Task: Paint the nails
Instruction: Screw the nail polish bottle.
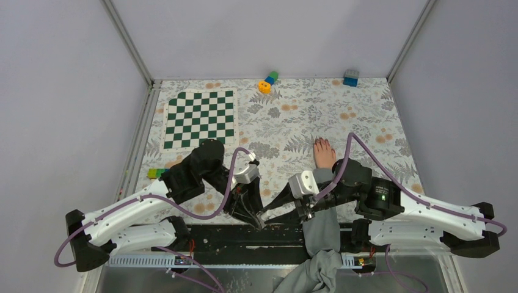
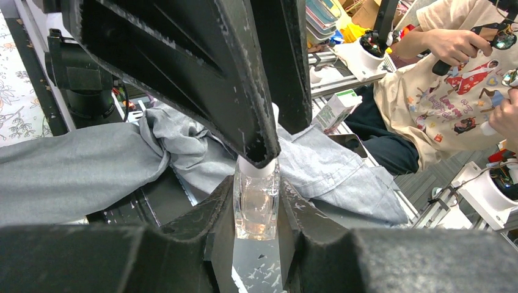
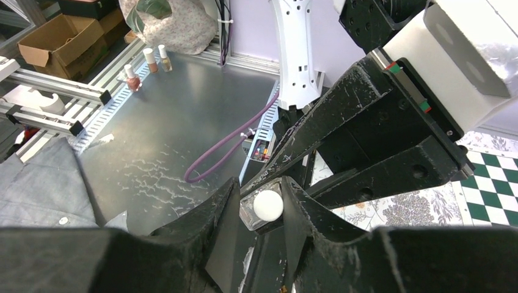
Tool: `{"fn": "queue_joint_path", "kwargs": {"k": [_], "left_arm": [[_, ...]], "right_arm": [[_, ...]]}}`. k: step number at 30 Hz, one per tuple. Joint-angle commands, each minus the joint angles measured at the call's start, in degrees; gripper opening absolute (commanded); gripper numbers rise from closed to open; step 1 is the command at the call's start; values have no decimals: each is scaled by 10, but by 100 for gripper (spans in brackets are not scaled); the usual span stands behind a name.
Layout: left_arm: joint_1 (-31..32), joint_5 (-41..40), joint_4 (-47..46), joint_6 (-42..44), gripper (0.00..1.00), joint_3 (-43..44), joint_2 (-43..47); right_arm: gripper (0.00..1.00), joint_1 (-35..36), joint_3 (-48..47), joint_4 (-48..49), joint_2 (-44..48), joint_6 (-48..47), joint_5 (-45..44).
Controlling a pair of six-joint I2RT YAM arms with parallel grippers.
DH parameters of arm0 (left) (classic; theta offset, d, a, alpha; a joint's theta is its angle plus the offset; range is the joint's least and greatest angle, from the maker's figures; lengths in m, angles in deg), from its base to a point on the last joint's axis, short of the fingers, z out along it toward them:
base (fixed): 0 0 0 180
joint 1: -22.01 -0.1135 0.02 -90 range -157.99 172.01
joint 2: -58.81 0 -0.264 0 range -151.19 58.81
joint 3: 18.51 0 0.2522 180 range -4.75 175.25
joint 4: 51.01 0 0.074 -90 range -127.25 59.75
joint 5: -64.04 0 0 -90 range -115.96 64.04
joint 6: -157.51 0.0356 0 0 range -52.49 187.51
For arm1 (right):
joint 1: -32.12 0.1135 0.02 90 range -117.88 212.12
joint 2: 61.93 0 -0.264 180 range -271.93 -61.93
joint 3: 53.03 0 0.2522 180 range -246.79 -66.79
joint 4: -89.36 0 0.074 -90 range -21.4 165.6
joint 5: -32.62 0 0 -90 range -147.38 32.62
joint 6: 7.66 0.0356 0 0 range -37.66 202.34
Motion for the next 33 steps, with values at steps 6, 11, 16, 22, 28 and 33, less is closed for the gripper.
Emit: {"fn": "queue_joint_path", "kwargs": {"k": [6, 11, 16, 22, 28, 33], "left_arm": [[-3, -7, -33, 11, 0, 26, 12], [-3, -16, -35, 13, 0, 24, 15], [-3, -70, -30, 24, 0, 19, 29], [-5, -207, 15, 62, 0, 20, 49], [-5, -350, 15, 71, 0, 4, 76], [-5, -455, 20, 73, 0, -5, 88]], "right_arm": [[32, 3, -18, -10, -11, 14, 24], [11, 3, -16, -10, -11, 15, 20], [0, 4, -17, -15, -12, 36, -18], [0, 3, -24, -26, -25, 69, -102], [0, 3, -29, -30, -44, 132, -187], [0, 0, -40, -37, -67, 196, -241]]}}
